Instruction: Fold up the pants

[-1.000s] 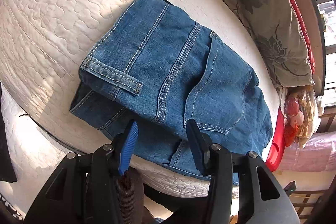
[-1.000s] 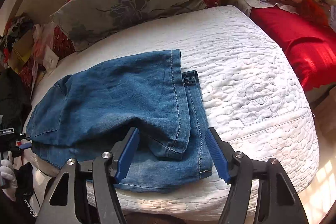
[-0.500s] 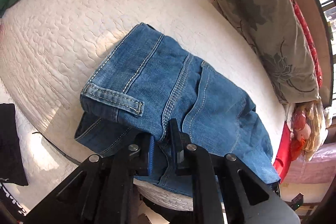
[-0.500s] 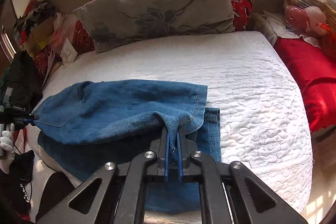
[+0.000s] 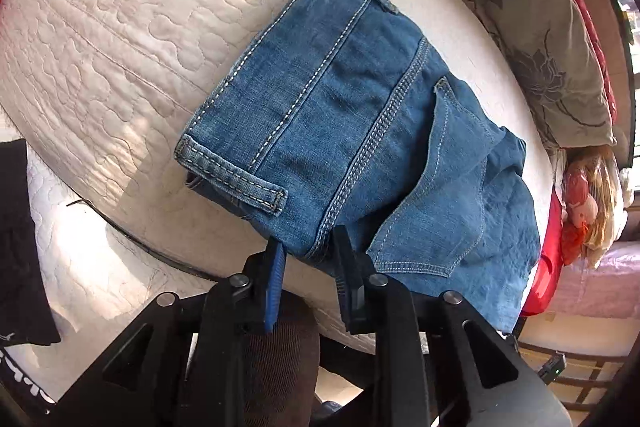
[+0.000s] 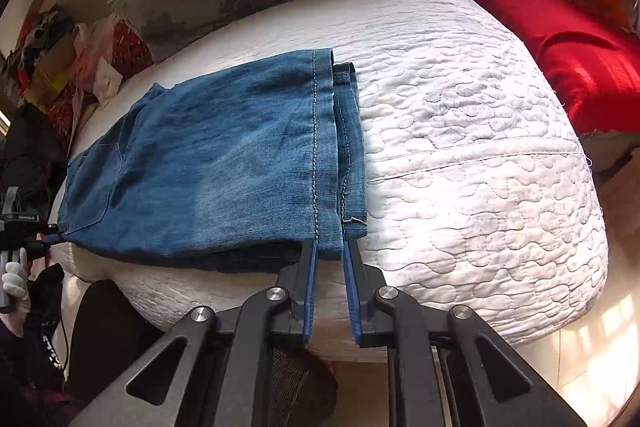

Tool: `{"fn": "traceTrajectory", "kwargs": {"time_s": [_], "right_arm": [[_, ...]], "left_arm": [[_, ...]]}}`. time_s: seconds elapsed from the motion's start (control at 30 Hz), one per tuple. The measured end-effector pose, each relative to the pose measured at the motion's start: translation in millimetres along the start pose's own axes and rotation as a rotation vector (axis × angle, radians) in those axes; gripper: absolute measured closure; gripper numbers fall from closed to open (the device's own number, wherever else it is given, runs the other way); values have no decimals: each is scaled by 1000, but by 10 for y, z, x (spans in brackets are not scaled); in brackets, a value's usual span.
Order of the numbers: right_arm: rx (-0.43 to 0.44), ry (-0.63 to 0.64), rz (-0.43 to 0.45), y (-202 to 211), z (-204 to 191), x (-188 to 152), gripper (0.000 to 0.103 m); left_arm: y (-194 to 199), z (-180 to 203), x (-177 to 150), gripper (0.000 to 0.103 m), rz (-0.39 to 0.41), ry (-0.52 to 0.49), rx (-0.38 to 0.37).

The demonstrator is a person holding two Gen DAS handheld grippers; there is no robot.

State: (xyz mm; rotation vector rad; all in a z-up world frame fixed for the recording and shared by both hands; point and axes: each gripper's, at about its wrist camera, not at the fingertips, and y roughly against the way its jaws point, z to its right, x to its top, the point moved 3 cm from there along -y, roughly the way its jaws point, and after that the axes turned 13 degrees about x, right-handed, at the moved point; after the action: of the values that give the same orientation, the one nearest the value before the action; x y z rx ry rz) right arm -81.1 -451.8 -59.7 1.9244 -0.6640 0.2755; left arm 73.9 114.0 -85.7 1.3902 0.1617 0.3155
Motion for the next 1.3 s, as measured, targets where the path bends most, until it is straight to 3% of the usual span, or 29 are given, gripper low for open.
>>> {"fn": "traceTrajectory", "kwargs": {"time_s": [0.03,0.17,0.2,0.33,0.4,0.43,0.53,0.67,0.77,0.83,0.87,0.9,1.0,1.07,1.13,1.17,1.3], "right_arm": [[9,-28,23,89,35,42,83],[108,-151,165,368,155,324,46],[127,-176,187,370,173,412,44],[202,-226,203,71,162,821,44],[209,-270,183,-198,193,984,44],[204,-292,179,-317,222,1060,44],[181,-341,159,-637,303,1234,44],[168,-359,134,-881,334,1361,44],[185,-350,92,-1047,356,1396,45],[172,-276,44,-1162,275,1427,73],[162,-235,9,-1199,213,1431,90],[154,-211,7,-1175,158,1428,90],[199,-187,115,-875,104,1400,92],[138,-225,61,-939,304,1271,92],[73,-243,-8,-1048,455,1117,92],[84,-252,-1,-1028,471,1086,91],[89,-275,130,-734,349,1229,82]], "left_arm": [[72,-15,-25,80,12,-32,13],[359,-121,-114,80,53,-90,-51],[416,-135,-88,80,64,-86,-62],[610,-189,327,77,111,-14,-76],[611,-155,640,55,123,18,-77],[590,-139,798,51,123,39,-74],[434,-71,1233,49,72,78,-108],[106,38,1600,49,-4,95,-57],[-166,140,1654,49,-110,104,-118],[-207,281,1619,50,-125,63,-132],[-160,342,1594,52,-95,39,-109],[-102,401,1557,56,-64,16,-92],[-34,510,1465,58,5,-48,-19],[-162,487,1480,58,4,-61,71],[-283,414,1496,58,-46,-13,48],[-285,384,1505,58,-53,8,29],[-211,379,1507,58,-47,-13,17]]}}
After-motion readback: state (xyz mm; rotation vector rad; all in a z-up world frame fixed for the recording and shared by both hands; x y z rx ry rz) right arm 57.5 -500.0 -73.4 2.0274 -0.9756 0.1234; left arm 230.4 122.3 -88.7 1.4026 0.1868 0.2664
